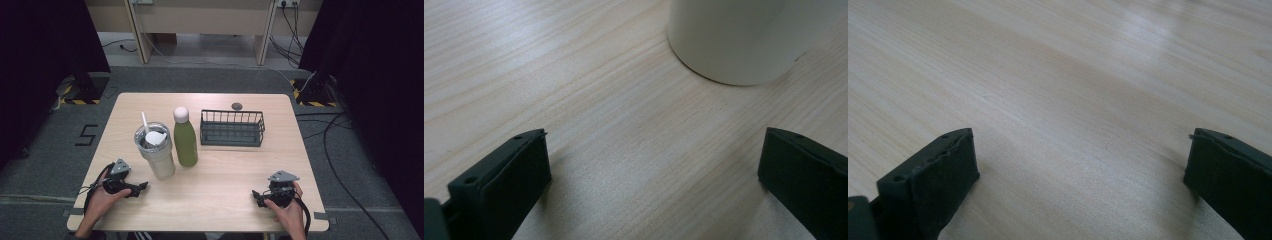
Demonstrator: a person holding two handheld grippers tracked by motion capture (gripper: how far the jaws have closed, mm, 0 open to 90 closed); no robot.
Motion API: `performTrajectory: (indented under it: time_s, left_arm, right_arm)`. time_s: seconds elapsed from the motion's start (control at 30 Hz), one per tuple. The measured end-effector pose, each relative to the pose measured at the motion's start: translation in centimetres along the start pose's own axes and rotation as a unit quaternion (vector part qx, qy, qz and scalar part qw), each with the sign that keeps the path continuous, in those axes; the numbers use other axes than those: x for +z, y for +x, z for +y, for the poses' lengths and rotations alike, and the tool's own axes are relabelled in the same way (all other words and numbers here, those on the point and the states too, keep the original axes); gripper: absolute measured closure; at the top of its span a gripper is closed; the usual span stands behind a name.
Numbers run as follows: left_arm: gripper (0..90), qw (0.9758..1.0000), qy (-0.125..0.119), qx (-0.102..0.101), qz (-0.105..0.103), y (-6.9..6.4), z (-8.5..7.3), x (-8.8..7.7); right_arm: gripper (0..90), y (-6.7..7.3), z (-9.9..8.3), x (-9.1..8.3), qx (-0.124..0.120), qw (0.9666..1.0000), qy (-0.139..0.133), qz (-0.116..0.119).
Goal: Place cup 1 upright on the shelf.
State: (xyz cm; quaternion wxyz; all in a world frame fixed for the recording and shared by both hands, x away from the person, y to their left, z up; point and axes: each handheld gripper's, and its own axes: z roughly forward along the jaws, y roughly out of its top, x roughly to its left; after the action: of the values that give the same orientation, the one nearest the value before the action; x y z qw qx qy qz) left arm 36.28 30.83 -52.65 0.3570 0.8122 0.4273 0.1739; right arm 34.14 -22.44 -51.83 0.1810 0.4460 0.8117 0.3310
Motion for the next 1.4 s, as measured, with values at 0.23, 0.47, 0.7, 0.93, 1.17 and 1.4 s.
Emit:
performTrajectory:
  time_s: [0.23,0.47,0.7,0.93,1.17,1.4]
  left_arm:
    - [0.0,1.0000,0.000,0.000,0.000,0.0,0.0,0.0]
    - [0.0,1.0000,0.000,0.000,0.000,0.0,0.0,0.0]
    - [0.0,1.0000,0.000,-0.001,0.000,0.0,0.0,0.0]
    - [0.0,1.0000,0.000,0.000,0.000,0.0,0.0,0.0]
    - [0.0,1.0000,0.000,0.000,0.000,0.0,0.0,0.0]
    - [0.0,1.0000,0.000,0.000,0.000,0.0,0.0,0.0]
  right_arm:
    - [8.2,0.0,0.0,-0.1,-0.003,1.0000,-0.008,0.002]
    - [16.0,0.2,-0.1,-0.3,-0.010,0.9997,-0.020,0.001]
    - [16.9,0.5,0.0,-0.2,-0.013,0.9995,-0.028,0.005]
    - [18.3,0.8,0.3,-0.3,-0.022,0.9988,-0.043,0.011]
    - [18.6,1.1,0.5,-0.5,-0.022,0.9982,-0.055,0.015]
    - [19.7,1.6,1.1,-1.0,-0.029,0.9968,-0.072,0.017]
